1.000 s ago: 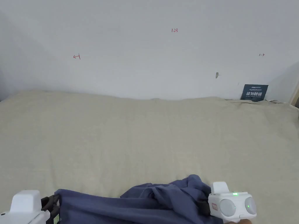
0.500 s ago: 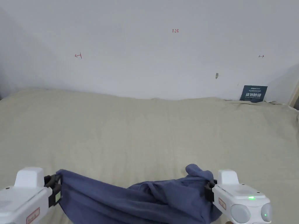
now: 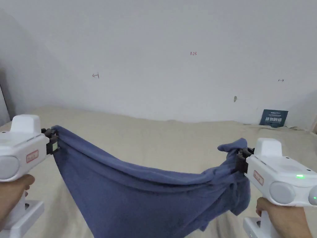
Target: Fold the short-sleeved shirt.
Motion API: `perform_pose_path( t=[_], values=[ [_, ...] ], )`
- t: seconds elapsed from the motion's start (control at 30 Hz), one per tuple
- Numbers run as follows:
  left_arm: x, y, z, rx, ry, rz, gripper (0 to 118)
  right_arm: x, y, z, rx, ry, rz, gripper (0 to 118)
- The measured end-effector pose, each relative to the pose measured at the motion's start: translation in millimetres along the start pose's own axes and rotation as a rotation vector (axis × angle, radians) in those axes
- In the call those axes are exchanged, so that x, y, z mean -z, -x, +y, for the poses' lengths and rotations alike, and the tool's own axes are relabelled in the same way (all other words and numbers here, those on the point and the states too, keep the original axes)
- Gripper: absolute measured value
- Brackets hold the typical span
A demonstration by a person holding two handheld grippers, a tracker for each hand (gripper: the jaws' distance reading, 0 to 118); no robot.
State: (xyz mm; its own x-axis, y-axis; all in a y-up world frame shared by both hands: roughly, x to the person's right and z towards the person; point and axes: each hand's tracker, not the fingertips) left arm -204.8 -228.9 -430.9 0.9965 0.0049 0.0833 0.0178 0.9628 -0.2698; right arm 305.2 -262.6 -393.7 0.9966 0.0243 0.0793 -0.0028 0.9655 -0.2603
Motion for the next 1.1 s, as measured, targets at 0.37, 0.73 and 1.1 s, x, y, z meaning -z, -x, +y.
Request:
perform_pose_path(
  t=[0.37,0.73,1.1],
  values=[
    [37,23,53,-0.021,-0.020,0.059,0,26,4,67,-0.019,-0.094,-0.080,13],
    [87,5,75,-0.002,-0.008,0.095,0,84,11,99,-0.054,-0.126,-0.139,13],
    [142,-5,110,0.002,-0.038,0.077,0,144,-6,130,-0.049,-0.146,-0.179,13]
  ],
)
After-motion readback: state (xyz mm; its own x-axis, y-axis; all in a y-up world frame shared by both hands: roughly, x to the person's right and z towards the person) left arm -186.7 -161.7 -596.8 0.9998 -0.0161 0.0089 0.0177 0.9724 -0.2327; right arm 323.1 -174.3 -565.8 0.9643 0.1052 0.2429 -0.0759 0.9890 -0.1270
